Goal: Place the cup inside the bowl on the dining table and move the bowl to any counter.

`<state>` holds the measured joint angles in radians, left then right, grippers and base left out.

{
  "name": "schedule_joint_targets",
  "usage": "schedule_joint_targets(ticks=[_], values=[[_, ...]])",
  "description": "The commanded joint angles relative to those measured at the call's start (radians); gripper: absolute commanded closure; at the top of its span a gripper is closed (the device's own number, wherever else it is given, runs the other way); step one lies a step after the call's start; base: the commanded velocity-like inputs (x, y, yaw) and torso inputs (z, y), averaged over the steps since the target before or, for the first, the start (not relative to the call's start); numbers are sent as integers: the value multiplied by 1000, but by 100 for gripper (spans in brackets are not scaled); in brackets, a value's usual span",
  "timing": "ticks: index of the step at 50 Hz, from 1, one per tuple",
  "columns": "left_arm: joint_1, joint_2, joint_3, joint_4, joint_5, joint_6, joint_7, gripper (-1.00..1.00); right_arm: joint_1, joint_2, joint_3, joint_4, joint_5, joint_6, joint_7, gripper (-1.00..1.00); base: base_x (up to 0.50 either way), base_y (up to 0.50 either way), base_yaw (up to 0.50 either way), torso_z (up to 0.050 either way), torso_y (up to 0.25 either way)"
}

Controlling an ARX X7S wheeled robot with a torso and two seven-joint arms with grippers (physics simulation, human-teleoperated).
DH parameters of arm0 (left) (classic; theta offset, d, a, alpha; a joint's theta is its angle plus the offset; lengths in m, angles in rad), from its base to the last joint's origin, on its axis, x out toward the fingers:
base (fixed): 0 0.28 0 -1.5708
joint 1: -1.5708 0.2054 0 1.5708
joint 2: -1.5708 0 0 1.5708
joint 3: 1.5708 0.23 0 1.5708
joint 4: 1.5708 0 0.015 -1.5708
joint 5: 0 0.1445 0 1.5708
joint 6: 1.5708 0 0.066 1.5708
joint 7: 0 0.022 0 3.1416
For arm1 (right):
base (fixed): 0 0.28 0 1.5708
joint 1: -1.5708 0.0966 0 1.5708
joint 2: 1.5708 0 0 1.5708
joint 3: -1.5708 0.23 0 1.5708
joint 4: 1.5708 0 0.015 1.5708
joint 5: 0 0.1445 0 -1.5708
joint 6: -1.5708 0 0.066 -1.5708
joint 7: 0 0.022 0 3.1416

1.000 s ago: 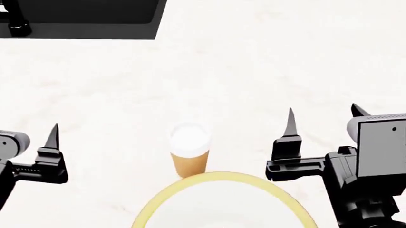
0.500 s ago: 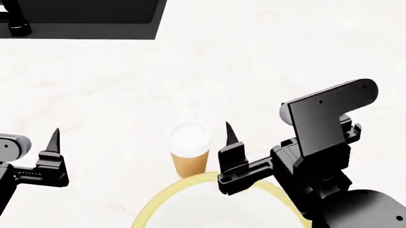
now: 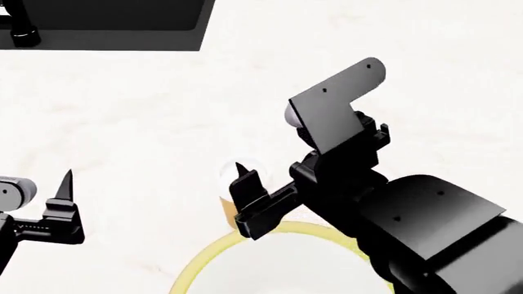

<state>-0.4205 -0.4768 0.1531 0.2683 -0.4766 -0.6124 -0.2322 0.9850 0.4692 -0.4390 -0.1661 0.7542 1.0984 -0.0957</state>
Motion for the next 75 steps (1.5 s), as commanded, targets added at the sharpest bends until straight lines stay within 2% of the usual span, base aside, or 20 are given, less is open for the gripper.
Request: schedule_joint_targets(ticks=[1, 7, 20, 36, 68, 69, 75], values=[[9, -7, -6, -6, -5, 5, 4, -100, 125, -45, -127, 165, -63, -18, -100, -100, 0, 0, 0, 0, 0], [0, -2, 1, -18, -1, 3, 0, -100, 187, -75, -177, 262, -98, -43, -149, -100, 0, 0, 0, 0, 0], [5, -5, 1, -29, -3, 11, 6, -100, 198, -94, -237, 329, -115, -41, -192, -100, 0, 0, 0, 0, 0], [6, -7, 0, -38, -2, 15, 1, -100, 181, -110, -267, 368, -101, -43, -233, -100, 0, 0, 0, 0, 0], [5, 6, 14, -81, 7, 38, 3, -100, 201, -181, -326, 575, -150, -149, -308, -100, 0, 0, 0, 0, 0], [8, 3, 11, -80, 5, 39, 4, -100, 201, -180, -326, 569, -150, -150, -307, 100, 0, 0, 0, 0, 0], [17, -9, 0, -67, -6, 36, 8, -100, 207, -172, -310, 547, -143, -148, -292, 100, 0, 0, 0, 0, 0]])
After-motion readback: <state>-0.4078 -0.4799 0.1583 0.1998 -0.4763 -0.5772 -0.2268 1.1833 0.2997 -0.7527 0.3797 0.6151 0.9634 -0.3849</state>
